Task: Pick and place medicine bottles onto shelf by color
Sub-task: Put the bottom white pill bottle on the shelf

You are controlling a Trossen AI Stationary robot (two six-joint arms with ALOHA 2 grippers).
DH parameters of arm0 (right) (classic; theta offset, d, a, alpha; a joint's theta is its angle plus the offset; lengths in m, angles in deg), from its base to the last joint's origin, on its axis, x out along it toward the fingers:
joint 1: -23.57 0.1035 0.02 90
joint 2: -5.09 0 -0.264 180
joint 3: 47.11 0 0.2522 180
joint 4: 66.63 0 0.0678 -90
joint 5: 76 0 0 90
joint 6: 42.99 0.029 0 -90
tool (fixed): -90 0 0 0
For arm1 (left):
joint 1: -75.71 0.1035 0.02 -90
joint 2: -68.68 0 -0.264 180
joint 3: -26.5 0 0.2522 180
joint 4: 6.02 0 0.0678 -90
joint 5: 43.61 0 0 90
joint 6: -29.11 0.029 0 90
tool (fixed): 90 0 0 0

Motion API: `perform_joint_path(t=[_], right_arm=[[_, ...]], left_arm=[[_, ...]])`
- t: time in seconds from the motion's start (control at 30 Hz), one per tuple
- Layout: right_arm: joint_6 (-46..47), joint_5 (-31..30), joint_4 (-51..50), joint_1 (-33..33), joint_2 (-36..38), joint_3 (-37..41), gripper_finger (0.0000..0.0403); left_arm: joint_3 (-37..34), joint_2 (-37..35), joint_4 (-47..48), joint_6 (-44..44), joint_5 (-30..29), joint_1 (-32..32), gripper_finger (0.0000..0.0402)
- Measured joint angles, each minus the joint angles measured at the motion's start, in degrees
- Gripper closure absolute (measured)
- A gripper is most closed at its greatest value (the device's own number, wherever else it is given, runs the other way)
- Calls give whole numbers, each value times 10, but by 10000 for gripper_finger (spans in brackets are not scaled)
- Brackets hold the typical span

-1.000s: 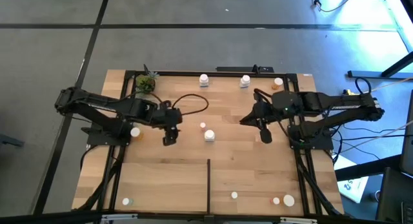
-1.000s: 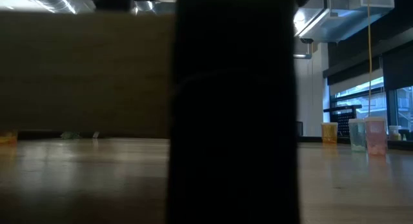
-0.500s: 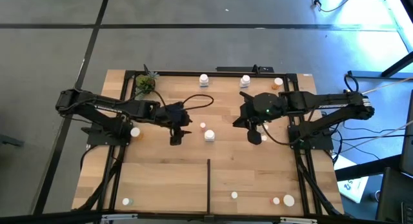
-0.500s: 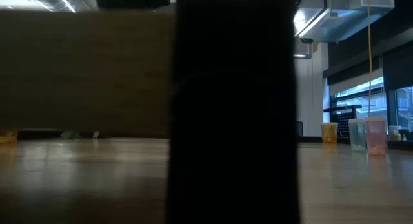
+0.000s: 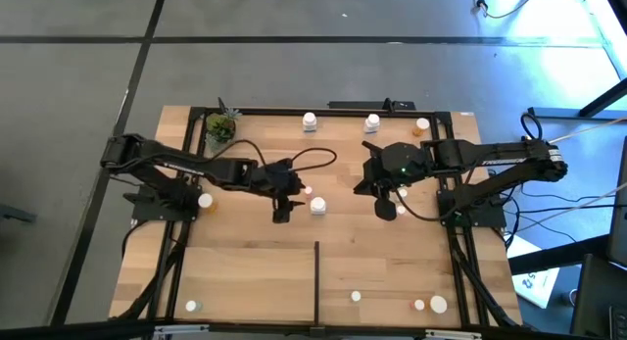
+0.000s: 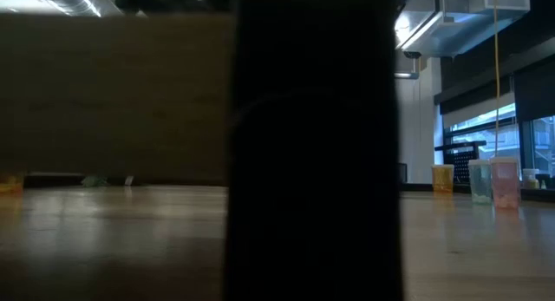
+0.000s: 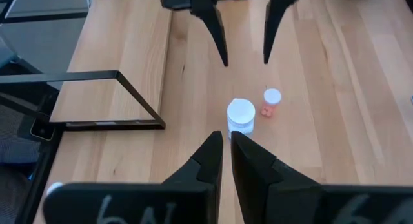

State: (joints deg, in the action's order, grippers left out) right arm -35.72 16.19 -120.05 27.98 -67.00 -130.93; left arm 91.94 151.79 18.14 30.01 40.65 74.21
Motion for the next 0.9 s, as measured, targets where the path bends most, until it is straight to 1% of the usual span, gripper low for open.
perform_joint_path(t=[0.23, 0.4, 0.53, 0.7, 0.77, 0.9], right_arm=[[-1, 0, 0, 0, -2, 0, 367], [-2, 0, 1, 0, -2, 0, 367], [-2, -1, 1, 0, -2, 0, 367], [-2, -1, 1, 0, -2, 0, 367], [-2, -1, 1, 0, -2, 0, 367], [-2, -1, 1, 0, -2, 0, 367]], left_arm=[[0, 60, -57, -5, 4, 7, 177], [0, 83, -78, -5, 10, 15, 177], [0, 85, -79, -8, 47, 26, 177], [0, 85, -84, -8, 52, 30, 177], [0, 85, -87, -9, 63, 30, 177], [1, 97, -114, -19, 76, 30, 177]])
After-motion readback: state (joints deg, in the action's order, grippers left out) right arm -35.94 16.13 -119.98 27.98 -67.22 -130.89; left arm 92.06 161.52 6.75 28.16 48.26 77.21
